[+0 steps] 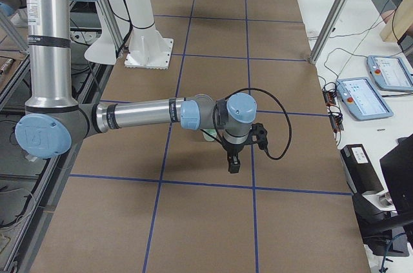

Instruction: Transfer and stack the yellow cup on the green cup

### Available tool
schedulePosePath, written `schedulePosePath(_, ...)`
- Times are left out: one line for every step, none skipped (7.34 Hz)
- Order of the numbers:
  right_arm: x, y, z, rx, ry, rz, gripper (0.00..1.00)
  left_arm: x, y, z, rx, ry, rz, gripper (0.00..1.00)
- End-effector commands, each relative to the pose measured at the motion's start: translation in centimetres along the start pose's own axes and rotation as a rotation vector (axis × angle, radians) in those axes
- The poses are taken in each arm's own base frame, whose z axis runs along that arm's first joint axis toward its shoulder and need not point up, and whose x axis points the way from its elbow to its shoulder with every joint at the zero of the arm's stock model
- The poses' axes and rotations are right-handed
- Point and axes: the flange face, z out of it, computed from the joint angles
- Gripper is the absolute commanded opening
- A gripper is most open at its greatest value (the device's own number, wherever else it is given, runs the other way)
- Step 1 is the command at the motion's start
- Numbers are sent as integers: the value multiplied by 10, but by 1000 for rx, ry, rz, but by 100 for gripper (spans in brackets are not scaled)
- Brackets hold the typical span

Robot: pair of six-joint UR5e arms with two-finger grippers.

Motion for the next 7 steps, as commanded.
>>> schedulePosePath(0,0,0,-1,-2,-2,99,-9,16,24,63,-71,-155,100)
schedulePosePath(-1,0,0,0,-5,-2,100,-42,29,39,104,-146,-161,100)
schedulePosePath(-4,-1,-1,5,-23,-8,99,-64,42,41,133,-127,-231,100)
schedulePosePath(-5,-1,-1,14,-23,-19,99,-62,49,47,172,-101,-322,100)
schedulePosePath(-7,1,3,33,-23,-49,99,-60,50,55,226,-133,-385,100)
schedulePosePath(-7,3,7,48,-22,-72,99,-51,57,72,326,-186,-487,100)
schedulePosePath(-7,7,8,59,-21,-84,100,-43,78,103,419,-271,-564,99)
